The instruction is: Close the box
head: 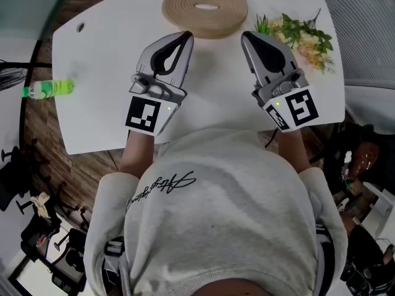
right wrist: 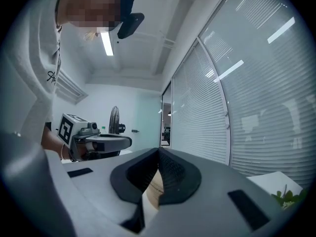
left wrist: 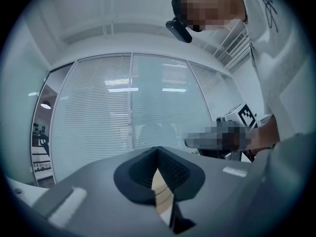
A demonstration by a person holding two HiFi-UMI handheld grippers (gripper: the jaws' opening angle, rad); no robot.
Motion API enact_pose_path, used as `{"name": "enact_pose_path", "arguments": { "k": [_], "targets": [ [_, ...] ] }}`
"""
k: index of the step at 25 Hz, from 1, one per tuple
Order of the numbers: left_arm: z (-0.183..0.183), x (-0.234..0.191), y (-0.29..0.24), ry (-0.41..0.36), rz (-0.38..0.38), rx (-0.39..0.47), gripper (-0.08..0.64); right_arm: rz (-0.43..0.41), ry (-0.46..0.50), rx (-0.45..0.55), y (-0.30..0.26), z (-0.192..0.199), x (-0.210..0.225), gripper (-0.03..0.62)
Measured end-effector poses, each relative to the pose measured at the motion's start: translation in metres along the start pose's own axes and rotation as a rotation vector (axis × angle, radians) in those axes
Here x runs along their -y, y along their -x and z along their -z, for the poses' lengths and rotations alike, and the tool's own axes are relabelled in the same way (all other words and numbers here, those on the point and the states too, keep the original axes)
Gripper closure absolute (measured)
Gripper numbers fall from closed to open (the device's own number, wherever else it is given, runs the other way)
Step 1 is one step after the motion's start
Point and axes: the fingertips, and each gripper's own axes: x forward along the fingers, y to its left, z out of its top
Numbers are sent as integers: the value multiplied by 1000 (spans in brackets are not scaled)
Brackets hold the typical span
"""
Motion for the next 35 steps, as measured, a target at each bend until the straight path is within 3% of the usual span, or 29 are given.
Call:
{"name": "enact_pose_path", "arguments": {
  "k": [4, 35],
  "targets": [
    [0, 6, 2, 29, 7, 12, 558, -6, 7, 20, 2, -3, -4, 592],
    [-7, 14, 8, 14, 15, 44, 558, -59, 31, 0, -1, 4, -31, 592]
  ]
}}
